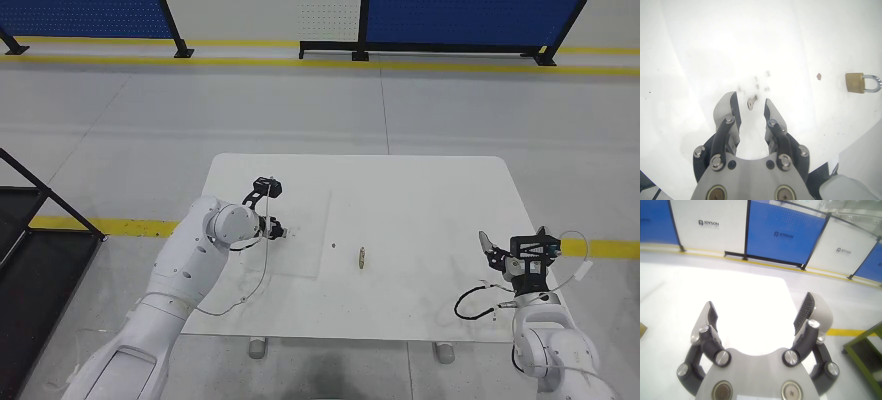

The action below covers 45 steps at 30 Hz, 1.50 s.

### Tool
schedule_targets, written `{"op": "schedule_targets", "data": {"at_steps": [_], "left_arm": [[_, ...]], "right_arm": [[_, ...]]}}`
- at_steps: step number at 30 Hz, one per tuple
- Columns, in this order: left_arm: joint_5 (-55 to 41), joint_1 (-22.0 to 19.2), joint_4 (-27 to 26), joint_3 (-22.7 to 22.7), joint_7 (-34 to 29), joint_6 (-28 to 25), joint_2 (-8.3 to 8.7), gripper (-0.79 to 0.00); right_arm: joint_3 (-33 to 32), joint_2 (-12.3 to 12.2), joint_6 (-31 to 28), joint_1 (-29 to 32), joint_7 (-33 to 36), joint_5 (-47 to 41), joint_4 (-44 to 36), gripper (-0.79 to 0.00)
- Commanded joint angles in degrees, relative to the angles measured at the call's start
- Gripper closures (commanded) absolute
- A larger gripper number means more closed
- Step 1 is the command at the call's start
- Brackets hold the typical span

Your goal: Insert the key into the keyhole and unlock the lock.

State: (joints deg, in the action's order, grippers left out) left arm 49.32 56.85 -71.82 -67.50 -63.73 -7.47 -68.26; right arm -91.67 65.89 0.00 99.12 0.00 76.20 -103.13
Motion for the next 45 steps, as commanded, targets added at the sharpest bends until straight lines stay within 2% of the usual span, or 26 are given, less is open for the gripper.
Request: {"op": "schedule_targets", "data": {"at_steps": [1, 13, 17, 20, 25, 37, 45], "left_arm": [[-0.12, -0.06, 0.18, 0.03, -0.01, -0.08, 0.04, -0.259], [-1.30, -0.47, 1.38, 0.54, -0.16, -0.46, 0.23, -0.179], [-1.33, -0.59, 1.50, 0.75, -0.22, -0.37, 0.30, -0.117], [-1.44, -0.65, 1.58, 0.90, -0.26, -0.29, 0.35, -0.102], [-1.64, -0.77, 1.78, 1.20, -0.34, -0.15, 0.40, -0.003], [-1.88, -0.90, 1.32, 1.81, -0.11, -0.09, 0.57, 0.000], [-1.36, 0.78, -3.69, 0.90, -0.44, -0.63, 1.20, 0.000]], "right_arm": [[0.00, 0.00, 0.00, 0.00, 0.00, 0.00, 0.00, -0.785], [0.00, 0.00, 0.00, 0.00, 0.00, 0.00, 0.00, -0.785], [0.00, 0.00, 0.00, 0.00, 0.00, 0.00, 0.00, -0.785], [0.00, 0.00, 0.00, 0.00, 0.00, 0.00, 0.00, -0.785], [0.00, 0.00, 0.00, 0.00, 0.00, 0.00, 0.00, -0.785], [0.00, 0.00, 0.00, 0.00, 0.00, 0.00, 0.00, -0.785], [0.00, 0.00, 0.00, 0.00, 0.00, 0.00, 0.00, -0.785]]}}
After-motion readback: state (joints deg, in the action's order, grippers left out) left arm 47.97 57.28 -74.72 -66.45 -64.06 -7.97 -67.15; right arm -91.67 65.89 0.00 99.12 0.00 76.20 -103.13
